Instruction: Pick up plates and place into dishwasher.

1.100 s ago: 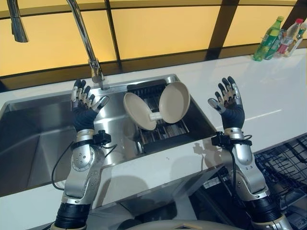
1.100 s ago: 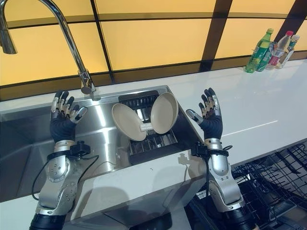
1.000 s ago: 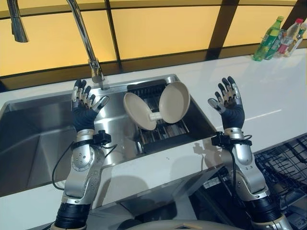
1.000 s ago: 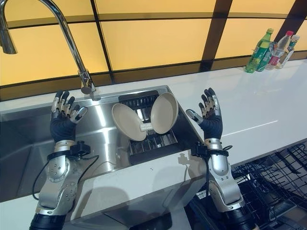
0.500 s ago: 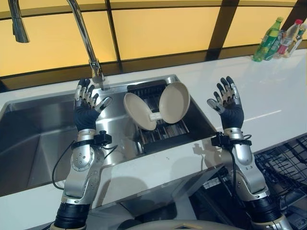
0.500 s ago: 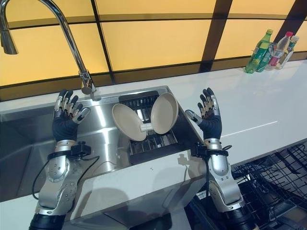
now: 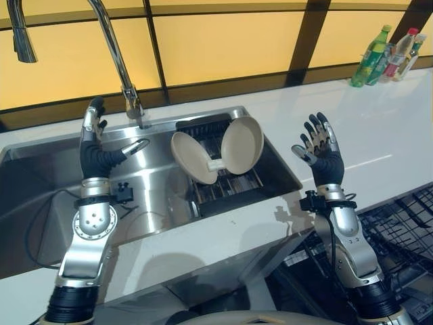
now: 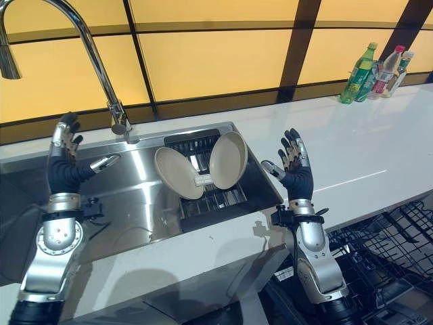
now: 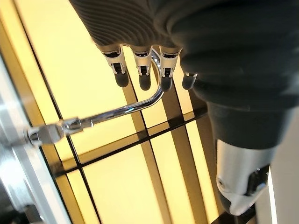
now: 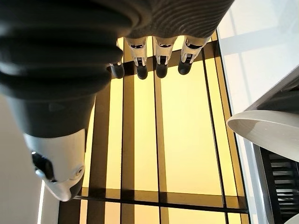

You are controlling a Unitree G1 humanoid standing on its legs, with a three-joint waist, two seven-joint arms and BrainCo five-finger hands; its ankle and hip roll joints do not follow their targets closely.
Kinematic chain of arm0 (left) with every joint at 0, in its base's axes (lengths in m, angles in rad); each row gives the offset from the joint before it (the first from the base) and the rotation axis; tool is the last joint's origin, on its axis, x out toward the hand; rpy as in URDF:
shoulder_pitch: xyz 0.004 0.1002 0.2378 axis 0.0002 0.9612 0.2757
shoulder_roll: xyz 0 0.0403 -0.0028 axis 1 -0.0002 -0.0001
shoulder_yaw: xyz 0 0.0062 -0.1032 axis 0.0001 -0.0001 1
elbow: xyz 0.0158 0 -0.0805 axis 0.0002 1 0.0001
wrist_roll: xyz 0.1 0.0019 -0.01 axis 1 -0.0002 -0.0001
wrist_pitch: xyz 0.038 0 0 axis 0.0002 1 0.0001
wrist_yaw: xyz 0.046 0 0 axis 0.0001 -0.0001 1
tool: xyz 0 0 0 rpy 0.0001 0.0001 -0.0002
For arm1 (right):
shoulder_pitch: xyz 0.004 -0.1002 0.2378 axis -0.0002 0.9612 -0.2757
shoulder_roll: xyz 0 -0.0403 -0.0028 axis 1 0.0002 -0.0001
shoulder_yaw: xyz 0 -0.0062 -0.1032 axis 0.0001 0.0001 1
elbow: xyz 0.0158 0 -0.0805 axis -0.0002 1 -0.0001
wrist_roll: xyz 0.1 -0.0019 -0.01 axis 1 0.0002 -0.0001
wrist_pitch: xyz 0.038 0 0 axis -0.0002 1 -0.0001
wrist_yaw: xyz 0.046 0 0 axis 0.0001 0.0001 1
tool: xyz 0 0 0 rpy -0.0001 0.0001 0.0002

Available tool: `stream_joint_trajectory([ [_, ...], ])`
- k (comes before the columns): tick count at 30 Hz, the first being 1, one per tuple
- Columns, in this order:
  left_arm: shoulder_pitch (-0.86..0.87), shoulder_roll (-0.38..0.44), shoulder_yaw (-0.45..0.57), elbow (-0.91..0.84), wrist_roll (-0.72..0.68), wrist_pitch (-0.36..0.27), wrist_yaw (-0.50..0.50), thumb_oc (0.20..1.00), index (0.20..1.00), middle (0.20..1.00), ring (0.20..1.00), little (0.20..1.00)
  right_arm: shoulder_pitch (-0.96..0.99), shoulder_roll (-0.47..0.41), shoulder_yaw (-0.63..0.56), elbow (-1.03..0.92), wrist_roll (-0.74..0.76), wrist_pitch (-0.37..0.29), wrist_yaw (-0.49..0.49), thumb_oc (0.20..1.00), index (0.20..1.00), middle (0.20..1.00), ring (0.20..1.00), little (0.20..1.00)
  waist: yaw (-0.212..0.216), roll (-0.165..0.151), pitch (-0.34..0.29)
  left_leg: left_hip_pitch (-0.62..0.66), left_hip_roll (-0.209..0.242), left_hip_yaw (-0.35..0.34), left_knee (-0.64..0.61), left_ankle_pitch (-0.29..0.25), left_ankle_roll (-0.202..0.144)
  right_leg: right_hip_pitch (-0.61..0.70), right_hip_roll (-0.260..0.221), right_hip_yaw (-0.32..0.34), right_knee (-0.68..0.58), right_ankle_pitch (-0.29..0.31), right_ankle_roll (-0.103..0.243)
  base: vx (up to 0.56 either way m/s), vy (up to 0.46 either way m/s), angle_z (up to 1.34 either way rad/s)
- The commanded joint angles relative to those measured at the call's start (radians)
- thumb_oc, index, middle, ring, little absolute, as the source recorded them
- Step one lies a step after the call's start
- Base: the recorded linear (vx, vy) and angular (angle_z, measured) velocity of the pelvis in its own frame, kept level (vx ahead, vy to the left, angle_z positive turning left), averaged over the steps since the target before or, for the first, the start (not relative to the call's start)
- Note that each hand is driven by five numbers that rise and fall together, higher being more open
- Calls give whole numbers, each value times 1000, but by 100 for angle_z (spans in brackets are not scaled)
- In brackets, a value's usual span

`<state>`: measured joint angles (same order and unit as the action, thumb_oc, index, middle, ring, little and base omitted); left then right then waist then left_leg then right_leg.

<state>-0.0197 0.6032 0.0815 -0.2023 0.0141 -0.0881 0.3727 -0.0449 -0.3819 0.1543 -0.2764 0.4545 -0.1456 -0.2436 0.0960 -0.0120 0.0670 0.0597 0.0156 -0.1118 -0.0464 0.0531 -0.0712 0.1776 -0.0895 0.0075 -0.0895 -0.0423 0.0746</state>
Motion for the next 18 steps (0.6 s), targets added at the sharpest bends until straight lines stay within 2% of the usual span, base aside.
stream_joint_trajectory([
  [1, -44, 72, 52, 125, 128, -79, 67, 1000, 1000, 1000, 1000, 1000, -63, -48, -11, -78, 4, -32, 0, 1000, 1000, 1000, 1000, 1000, 0, 14, -27, -85, -43, -68, 180, -35, 47, -90, 50, -52, 34, 73, -62, 27, 104, -24],
  [11, -135, 276, -107, 365, 520, -56, 148, 1000, 1000, 1000, 1000, 1000, -83, -119, -19, -51, 61, 14, 30, 1000, 1000, 1000, 1000, 1000, -59, 53, -56, -50, -41, -11, 100, -45, 38, -107, 21, -24, 38, 73, -39, 92, 195, -10],
  [18, -132, 344, -159, 410, 627, -94, 225, 1000, 1000, 1000, 1000, 1000, -57, -144, -24, -38, 80, 38, 64, 1000, 1000, 1000, 1000, 1000, -89, 68, -54, -19, -51, 14, 48, -52, 51, -127, -2, 11, 26, 93, -9, 134, 218, -10],
])
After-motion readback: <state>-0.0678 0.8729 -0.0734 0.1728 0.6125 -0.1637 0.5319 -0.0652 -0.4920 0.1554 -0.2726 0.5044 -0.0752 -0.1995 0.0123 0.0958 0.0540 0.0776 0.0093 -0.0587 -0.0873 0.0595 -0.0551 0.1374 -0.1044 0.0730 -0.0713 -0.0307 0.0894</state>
